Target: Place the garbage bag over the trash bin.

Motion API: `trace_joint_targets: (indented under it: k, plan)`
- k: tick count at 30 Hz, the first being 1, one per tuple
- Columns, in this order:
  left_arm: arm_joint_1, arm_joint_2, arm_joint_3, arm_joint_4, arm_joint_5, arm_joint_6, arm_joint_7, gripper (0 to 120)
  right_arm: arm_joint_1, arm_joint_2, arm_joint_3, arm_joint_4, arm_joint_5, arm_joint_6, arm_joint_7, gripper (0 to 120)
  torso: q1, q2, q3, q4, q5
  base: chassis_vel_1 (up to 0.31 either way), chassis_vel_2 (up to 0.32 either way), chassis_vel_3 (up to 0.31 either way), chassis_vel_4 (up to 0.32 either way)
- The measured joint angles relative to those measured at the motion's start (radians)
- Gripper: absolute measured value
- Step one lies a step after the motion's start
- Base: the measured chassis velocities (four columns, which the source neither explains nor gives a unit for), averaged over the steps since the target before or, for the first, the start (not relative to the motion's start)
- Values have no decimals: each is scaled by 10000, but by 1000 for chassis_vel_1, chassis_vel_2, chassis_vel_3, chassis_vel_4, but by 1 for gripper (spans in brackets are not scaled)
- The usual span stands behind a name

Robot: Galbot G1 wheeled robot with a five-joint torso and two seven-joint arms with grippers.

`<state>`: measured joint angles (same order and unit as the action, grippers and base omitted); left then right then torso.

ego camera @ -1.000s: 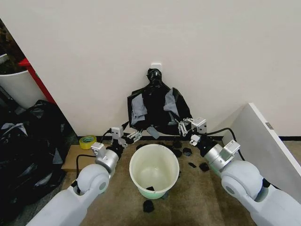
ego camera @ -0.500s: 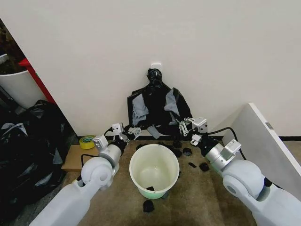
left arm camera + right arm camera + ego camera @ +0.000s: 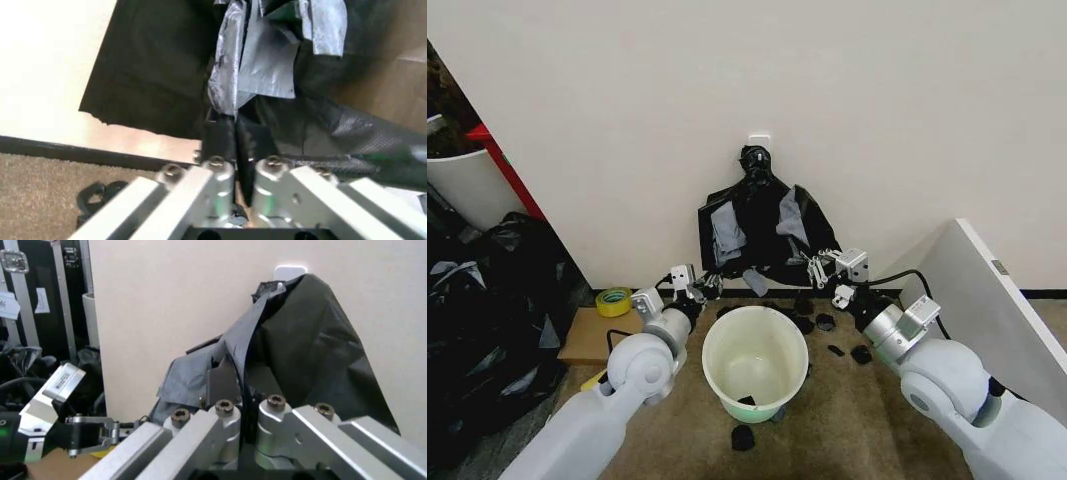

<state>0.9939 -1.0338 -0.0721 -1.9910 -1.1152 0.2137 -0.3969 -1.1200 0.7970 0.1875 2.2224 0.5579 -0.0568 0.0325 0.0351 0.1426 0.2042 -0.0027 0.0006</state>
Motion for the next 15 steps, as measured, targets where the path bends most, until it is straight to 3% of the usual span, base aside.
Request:
trace_joint_targets:
  k: [6, 15]
  plan:
    - [621, 267, -490, -532, 143, -4, 5, 0, -152, 115, 61, 19, 74, 4, 141, 0, 0, 0, 0, 1, -1, 0, 0, 0, 0]
    - [2389, 893, -2216, -2037, 125, 137, 176, 0, -668, 321, 122, 352, 131, 2, 298, 0, -1, 3, -1, 1, -1, 0, 0, 0, 0]
